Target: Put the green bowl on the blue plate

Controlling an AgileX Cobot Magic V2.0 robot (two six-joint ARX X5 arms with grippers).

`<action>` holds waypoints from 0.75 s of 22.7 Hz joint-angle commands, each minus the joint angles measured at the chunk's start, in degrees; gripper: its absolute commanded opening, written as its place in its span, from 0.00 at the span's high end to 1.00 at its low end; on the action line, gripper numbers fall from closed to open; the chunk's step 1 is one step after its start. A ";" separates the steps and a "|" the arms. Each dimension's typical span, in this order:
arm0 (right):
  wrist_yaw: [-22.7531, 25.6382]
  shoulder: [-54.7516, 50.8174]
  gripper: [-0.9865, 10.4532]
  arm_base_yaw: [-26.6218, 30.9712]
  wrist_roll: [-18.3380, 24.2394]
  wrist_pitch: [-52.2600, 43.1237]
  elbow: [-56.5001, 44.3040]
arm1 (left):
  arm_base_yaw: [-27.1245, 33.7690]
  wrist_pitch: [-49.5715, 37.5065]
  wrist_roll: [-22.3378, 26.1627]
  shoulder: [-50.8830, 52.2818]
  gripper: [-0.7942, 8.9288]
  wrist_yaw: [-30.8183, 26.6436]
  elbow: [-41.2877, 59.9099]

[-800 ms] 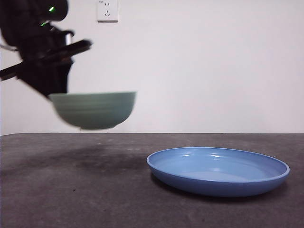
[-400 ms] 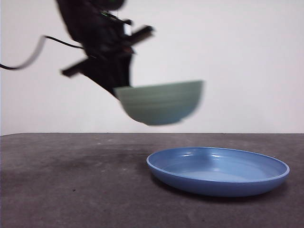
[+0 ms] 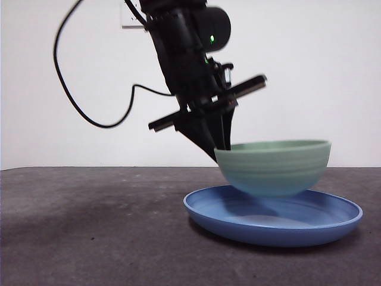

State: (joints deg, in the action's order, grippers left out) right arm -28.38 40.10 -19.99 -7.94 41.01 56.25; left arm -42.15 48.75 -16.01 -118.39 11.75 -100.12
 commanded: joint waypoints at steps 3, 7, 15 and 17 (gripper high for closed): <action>-0.09 0.24 0.37 -0.37 -0.59 -0.31 0.98 | -0.35 -0.07 -0.11 -3.52 0.90 -0.02 -2.60; -0.09 0.24 0.37 -0.37 -0.59 -0.50 0.98 | -0.42 1.84 0.13 -5.20 0.90 -0.02 -2.60; -0.09 0.24 0.37 -0.37 -0.61 -0.68 0.98 | -0.37 2.36 1.38 -5.53 0.84 -0.02 -2.75; -0.09 0.24 0.37 -0.37 -0.61 -0.68 0.98 | -0.26 2.58 0.52 -5.53 0.62 -0.02 -4.20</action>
State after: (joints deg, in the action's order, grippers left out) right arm -28.38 40.10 -19.99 -7.94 40.93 56.25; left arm -42.04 51.70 -15.70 -122.32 11.77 -102.39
